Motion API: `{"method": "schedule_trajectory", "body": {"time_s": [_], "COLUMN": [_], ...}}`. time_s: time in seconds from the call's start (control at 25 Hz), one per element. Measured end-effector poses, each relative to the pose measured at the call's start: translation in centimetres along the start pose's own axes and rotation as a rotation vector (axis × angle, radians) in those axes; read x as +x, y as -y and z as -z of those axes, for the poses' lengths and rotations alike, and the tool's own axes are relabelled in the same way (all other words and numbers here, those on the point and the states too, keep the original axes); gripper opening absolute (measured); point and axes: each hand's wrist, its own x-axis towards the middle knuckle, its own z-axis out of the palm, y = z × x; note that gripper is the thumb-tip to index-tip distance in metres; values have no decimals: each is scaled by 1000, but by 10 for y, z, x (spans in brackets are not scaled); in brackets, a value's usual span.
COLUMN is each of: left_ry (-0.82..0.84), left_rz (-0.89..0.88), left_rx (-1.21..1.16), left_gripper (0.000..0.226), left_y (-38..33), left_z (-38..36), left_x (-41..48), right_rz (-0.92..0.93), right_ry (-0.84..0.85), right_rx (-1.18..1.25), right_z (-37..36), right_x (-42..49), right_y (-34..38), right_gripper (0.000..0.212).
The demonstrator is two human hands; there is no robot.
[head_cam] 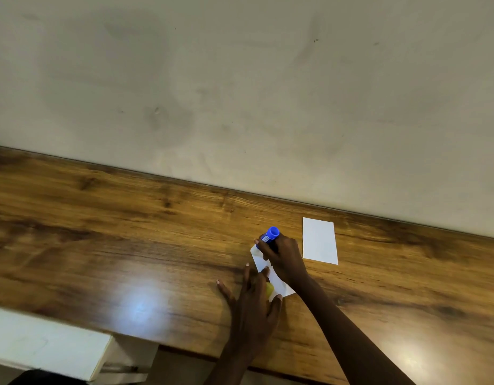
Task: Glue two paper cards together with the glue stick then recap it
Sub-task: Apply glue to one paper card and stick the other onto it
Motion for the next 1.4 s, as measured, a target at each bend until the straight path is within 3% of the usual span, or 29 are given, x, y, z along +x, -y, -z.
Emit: {"method": "schedule_trajectory", "body": {"time_s": [0.4, 0.96, 1.04, 1.16, 1.24, 1.4], "left_ry": [-25, 52, 60, 71, 65, 48], "left_rz": [-8, 19, 30, 71, 120, 229], "left_rx": [-70, -78, -84, -129, -187, -276], "left_gripper": [62, 60, 59, 59, 59, 52], "left_y": [-2, -2, -3, -5, -9, -20], "left_z": [2, 7, 8, 9, 9, 11], "left_x": [-1, -1, -1, 0, 1, 1], "right_rz": [-117, -211, -234, -208, -196, -278], "right_ry": [-142, -192, -219, -410, -450, -214], "right_rx": [19, 31, 123, 383, 286, -20], "right_z": [21, 35, 38, 38, 26, -3], "right_x": [0, 6, 2, -21, -45, -80], "right_y": [-20, -29, -25, -12, -10, -18], "right_gripper": [23, 24, 25, 26, 32, 46]}}
